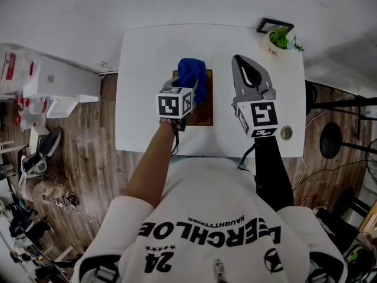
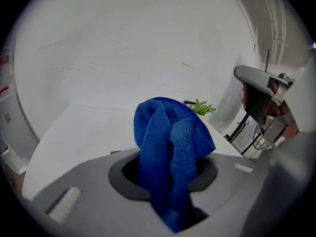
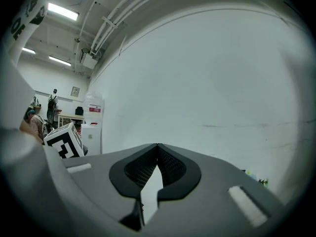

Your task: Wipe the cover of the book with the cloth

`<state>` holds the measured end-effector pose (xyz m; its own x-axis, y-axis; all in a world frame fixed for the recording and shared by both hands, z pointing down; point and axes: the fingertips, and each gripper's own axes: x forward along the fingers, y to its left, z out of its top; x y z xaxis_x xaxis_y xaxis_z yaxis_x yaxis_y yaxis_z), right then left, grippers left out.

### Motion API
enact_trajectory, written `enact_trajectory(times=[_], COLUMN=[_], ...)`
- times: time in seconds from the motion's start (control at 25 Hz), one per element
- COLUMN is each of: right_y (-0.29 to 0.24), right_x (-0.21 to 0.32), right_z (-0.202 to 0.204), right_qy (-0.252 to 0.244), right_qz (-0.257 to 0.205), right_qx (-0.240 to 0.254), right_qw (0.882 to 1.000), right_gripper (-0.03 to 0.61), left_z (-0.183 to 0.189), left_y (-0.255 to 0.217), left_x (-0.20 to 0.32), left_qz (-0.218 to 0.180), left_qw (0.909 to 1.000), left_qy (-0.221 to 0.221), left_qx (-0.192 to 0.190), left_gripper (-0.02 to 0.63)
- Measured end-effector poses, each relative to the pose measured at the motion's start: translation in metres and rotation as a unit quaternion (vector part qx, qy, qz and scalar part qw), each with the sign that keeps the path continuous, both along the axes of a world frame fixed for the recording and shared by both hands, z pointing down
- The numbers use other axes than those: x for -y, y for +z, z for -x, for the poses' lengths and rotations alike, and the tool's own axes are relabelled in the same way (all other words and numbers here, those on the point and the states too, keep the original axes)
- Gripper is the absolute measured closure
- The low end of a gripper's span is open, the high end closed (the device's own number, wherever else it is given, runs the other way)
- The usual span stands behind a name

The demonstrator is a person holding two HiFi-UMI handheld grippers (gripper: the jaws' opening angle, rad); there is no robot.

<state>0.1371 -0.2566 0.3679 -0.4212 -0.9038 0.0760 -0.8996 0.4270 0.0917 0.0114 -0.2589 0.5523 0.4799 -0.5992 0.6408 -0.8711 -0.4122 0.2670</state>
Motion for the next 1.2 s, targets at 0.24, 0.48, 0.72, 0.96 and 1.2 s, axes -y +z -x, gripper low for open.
enact_trajectory(times=[0.24, 0.48, 0.72, 0.96, 1.2], right_y=[0.003, 0.002, 0.005, 0.003, -0.001], right_x=[-0.003, -0.006, -0.011, -0.020, -0.032], right_z=[-0.001, -0.002, 0.006, 0.018, 0.025], right_qy=[0.002, 0.000, -0.004, 0.001, 0.024], right_qz=[0.004, 0.005, 0.008, 0.010, 0.016], right_qx=[0.000, -0.003, -0.003, -0.015, -0.020], right_qw=[1.000, 1.000, 1.000, 1.000, 0.999], right_gripper=[0.575, 0.575, 0.575, 0.575, 0.575], left_z=[-0.043, -0.038, -0.003, 0.047, 0.085], left_y=[0.039, 0.058, 0.058, 0.058, 0.056], left_x=[-0.025, -0.032, -0.029, -0.034, -0.034], left_qz=[0.044, 0.043, 0.040, 0.039, 0.038], left_qw=[0.9977, 0.9980, 0.9984, 0.9979, 0.9966], left_qy=[0.052, 0.042, 0.014, -0.020, -0.050], left_qx=[0.006, 0.020, 0.037, 0.047, 0.054], left_gripper=[0.428, 0.428, 0.428, 0.428, 0.426])
